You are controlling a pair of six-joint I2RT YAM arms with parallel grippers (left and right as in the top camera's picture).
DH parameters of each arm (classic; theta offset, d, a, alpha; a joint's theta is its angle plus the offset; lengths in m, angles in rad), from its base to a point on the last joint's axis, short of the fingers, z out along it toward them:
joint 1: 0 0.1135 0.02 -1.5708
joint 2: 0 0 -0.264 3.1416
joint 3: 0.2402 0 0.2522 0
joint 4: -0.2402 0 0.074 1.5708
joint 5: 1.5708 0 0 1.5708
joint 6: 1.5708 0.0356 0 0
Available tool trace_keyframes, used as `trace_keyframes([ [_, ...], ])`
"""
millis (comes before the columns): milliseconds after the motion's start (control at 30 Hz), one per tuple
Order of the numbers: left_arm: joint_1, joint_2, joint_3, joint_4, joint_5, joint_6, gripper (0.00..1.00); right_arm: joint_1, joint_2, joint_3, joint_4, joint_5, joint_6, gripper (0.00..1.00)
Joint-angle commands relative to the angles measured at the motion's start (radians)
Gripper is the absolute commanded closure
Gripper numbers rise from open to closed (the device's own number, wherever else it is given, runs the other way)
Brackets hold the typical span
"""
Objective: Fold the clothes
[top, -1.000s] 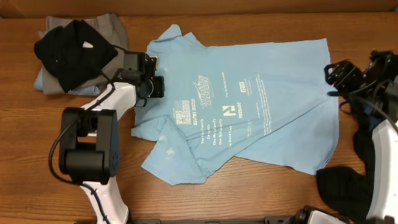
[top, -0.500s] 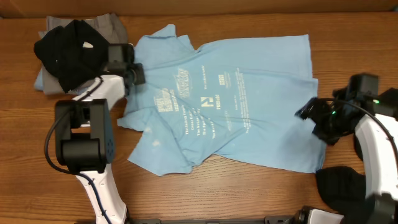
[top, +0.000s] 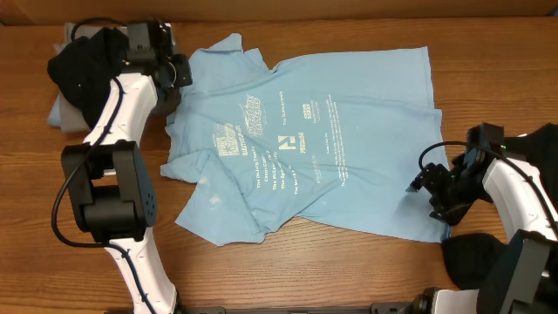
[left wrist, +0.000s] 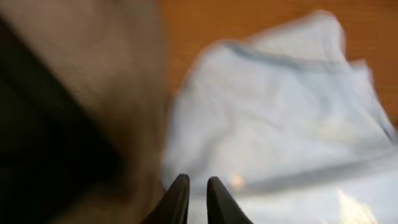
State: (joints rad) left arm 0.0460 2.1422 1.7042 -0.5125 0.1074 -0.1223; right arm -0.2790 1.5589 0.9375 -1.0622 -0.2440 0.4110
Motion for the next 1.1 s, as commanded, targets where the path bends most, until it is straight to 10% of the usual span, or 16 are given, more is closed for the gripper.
trace_keyframes([
  [0, -0.005, 0.007, 0.032, -0.145, 0.191, 0.116, 0.85, 0.005, 0.001, -0.003, 0.003, 0.045, 0.008, 0.19],
  [167, -0.016, 0.041, -0.023, -0.309, 0.122, 0.138, 0.96, 0.005, 0.001, -0.003, 0.05, 0.013, 0.009, 0.17],
  [700, -0.012, 0.152, -0.143, 0.202, 0.003, 0.028, 0.96, 0.005, 0.001, -0.002, 0.107, -0.031, 0.008, 0.17],
  [1067, -0.012, 0.147, 0.358, -0.23, 0.02, 0.086, 0.91, 0.003, 0.001, 0.008, 0.26, -0.031, -0.068, 0.17],
])
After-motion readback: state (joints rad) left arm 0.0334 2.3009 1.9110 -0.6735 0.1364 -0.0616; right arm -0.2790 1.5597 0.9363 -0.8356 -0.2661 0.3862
